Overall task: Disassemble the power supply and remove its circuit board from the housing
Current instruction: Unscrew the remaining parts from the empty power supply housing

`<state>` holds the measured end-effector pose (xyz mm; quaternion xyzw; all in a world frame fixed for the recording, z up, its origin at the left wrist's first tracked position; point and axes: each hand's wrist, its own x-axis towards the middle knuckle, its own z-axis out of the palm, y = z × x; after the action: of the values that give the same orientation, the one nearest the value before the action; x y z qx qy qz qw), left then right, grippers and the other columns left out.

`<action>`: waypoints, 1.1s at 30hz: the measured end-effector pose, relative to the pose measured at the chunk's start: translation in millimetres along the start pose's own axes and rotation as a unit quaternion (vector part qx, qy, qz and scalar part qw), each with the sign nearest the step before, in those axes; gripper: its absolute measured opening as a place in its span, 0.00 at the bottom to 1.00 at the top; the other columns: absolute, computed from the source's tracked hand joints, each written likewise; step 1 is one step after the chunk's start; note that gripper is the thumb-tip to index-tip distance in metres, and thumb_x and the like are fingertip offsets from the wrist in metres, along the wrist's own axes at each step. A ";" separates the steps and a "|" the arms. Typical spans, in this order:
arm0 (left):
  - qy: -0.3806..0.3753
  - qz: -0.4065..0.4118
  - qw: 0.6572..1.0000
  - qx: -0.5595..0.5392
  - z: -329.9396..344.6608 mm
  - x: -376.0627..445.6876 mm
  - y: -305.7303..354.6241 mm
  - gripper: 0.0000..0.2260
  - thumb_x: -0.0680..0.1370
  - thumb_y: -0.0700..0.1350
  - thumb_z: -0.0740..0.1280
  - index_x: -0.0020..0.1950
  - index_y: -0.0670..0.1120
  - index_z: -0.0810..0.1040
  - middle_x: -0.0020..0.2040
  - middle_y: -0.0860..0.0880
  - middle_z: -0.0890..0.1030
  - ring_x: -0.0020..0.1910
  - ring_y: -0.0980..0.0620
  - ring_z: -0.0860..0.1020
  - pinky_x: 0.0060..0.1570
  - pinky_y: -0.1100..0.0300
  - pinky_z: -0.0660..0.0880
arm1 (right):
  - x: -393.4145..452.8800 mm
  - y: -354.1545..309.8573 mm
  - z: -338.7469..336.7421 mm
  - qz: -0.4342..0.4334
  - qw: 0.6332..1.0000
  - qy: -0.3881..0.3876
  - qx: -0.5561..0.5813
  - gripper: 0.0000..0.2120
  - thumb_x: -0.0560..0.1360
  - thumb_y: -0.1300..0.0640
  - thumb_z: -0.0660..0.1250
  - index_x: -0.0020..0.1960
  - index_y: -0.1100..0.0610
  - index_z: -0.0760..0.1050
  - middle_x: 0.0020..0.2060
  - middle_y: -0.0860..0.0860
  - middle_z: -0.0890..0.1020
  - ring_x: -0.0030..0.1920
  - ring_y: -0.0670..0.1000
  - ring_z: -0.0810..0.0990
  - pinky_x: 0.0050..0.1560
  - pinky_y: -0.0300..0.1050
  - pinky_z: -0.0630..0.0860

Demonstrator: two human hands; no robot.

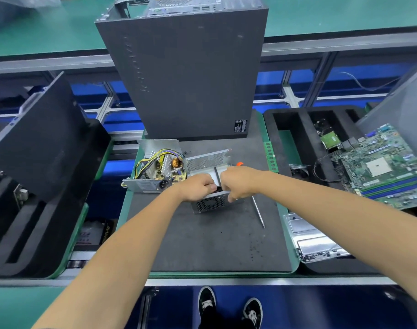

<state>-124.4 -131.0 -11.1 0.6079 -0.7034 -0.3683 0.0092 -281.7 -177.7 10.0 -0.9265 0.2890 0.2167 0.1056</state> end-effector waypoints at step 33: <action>0.046 0.008 0.998 -0.043 9.3 2.3 2.9 0.08 0.80 0.46 0.61 0.47 0.43 0.76 0.40 0.49 0.75 0.39 0.51 0.70 0.38 0.58 0.64 | -1.1 1.5 8.5 -0.037 0.998 0.043 0.004 0.23 0.74 0.47 0.70 0.28 0.55 0.64 0.25 0.50 0.67 0.30 0.51 0.66 0.33 0.45 0.64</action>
<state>-131.7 -128.3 -17.3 0.6179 -0.6904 -0.3695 0.0705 -286.3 -175.6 2.9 -0.9446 0.2598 0.1713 0.1044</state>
